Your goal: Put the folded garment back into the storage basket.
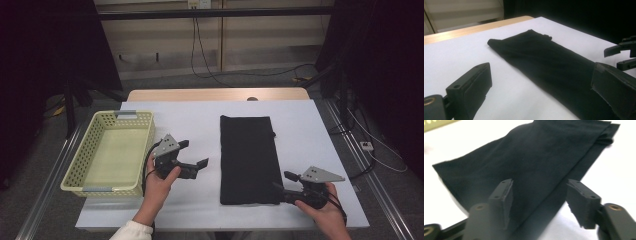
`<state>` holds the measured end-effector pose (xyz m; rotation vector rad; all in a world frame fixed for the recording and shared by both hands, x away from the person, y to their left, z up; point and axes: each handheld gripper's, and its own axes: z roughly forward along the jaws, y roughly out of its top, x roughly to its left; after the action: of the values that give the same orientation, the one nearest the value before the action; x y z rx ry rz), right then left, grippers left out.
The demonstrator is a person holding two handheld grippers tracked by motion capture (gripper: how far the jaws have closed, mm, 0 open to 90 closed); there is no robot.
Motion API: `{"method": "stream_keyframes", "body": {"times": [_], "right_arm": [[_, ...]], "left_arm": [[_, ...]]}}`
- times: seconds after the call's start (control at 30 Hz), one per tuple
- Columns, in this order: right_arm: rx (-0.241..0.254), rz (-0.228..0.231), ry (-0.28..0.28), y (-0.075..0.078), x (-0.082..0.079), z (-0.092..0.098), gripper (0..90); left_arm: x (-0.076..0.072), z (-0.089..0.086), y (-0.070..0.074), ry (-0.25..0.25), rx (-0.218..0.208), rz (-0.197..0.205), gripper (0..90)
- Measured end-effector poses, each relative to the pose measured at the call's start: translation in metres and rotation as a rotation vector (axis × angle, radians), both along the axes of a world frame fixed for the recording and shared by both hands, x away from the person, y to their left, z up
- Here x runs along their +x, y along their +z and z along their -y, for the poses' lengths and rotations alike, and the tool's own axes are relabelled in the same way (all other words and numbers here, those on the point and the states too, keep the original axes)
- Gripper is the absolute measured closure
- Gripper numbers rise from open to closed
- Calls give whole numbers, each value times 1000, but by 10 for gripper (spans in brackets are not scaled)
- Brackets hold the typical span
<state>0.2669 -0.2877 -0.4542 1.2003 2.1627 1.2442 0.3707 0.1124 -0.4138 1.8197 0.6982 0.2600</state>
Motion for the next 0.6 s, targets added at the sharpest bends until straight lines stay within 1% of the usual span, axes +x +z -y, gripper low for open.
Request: {"method": "stream_keyframes", "body": {"times": [0.1,0.13,0.2,0.3,0.4,0.47,0.57,0.6], "right_arm": [[-26,-37,28,-3,2,-4,527],[-29,-50,32,-3,2,-5,556],[-33,-61,39,-5,3,-6,570],[-36,-71,56,-5,3,-7,637],[-34,-101,67,-6,4,-9,691],[-47,-128,63,-9,5,-10,698],[-58,-131,50,-9,6,-11,746],[-59,-129,47,-9,6,-11,775]], "left_arm": [[0,2,-1,1,2,-3,37],[-1,3,-1,-9,8,-2,37],[-2,4,-1,-12,10,1,38],[-2,3,-1,-6,11,-1,38],[-2,3,-1,-5,14,0,38],[-2,3,-1,-5,15,3,38],[-2,3,-1,-8,17,4,38],[-3,3,-1,-7,16,1,38]]}}
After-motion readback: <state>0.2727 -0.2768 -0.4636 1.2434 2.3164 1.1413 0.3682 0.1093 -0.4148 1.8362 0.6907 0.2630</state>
